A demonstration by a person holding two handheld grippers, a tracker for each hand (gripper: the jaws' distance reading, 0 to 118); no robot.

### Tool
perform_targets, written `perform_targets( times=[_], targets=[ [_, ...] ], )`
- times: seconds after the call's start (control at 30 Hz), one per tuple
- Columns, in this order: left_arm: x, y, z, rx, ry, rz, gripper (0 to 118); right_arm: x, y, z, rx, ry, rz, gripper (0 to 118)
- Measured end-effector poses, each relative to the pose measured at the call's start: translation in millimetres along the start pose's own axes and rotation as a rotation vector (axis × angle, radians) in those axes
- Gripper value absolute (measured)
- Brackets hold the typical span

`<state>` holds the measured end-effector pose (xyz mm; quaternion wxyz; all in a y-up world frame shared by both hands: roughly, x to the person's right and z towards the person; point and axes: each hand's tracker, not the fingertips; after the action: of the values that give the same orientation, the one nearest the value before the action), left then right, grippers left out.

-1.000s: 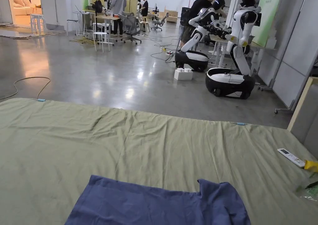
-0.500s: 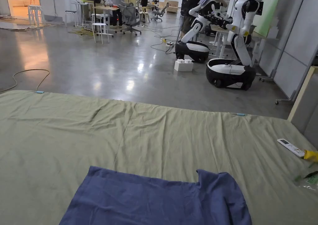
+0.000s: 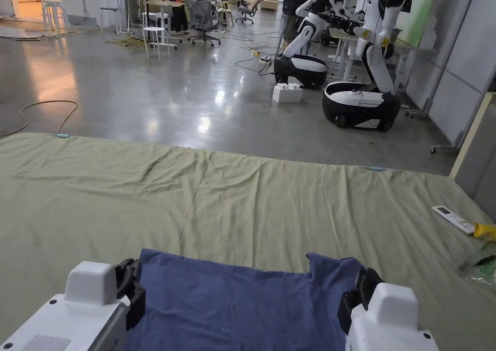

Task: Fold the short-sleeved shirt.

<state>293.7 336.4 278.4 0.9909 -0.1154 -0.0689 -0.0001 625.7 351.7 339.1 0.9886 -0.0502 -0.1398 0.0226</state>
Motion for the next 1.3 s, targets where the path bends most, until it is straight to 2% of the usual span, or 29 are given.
perform_targets(
  times=[0.03, 0.1, 0.13, 0.3, 0.53, 0.67, 0.93, 1.0, 1.03, 1.13, 1.17, 1.23, 1.3],
  targets=[
    [3.9, 3.1, 2.5, 0.011, 0.005, 0.000, 5, -2.5, 3.1, 1.2, 0.034, 0.004, 0.018, 4],
    [6.6, 5.6, 2.9, 0.024, 0.013, -0.007, 2, -7.9, 9.2, 3.6, 0.088, 0.012, 0.053, 2],
    [6.3, 5.7, 3.5, 0.040, 0.011, -0.010, 2, -8.0, 8.8, 4.1, 0.068, 0.016, 0.037, 1],
    [7.6, 10.0, 9.7, 0.060, 0.043, -0.021, 0, -10.7, 7.9, 0.4, 0.070, 0.038, 0.053, 0],
    [-13.2, -6.8, -18.2, -0.011, 0.097, -0.006, 0, -9.4, -10.0, -17.6, 0.019, 0.048, 0.047, 0],
    [-28.5, -10.1, -54.4, -0.086, 0.104, 0.005, 0, -6.8, -22.9, -33.0, -0.035, 0.064, 0.048, 1],
    [-81.2, -24.8, -206.4, -0.345, 0.048, 0.072, 1, 2.2, -56.4, -64.9, -0.156, 0.071, 0.055, 0],
    [-87.9, -32.2, -250.6, -0.468, 0.033, 0.070, 2, 4.3, -64.4, -72.0, -0.183, 0.066, 0.056, 1],
    [-92.5, -34.5, -271.5, -0.507, -0.002, 0.092, 7, 6.1, -67.5, -74.1, -0.193, 0.064, 0.057, 1],
    [-79.0, -38.1, -304.2, -0.621, -0.047, 0.115, 56, 11.0, -77.3, -81.1, -0.225, 0.055, 0.059, 1],
    [-77.4, -41.0, -316.6, -0.610, -0.038, 0.100, 63, 13.6, -80.1, -82.0, -0.235, 0.050, 0.060, 0],
    [-59.6, -36.0, -317.4, -0.610, -0.021, 0.069, 63, 18.2, -89.7, -84.5, -0.300, 0.052, 0.035, 1],
    [-51.5, -39.8, -332.3, -0.687, -0.049, 0.055, 68, 23.1, -96.9, -82.9, -0.296, 0.032, 0.068, 0]
  ],
)
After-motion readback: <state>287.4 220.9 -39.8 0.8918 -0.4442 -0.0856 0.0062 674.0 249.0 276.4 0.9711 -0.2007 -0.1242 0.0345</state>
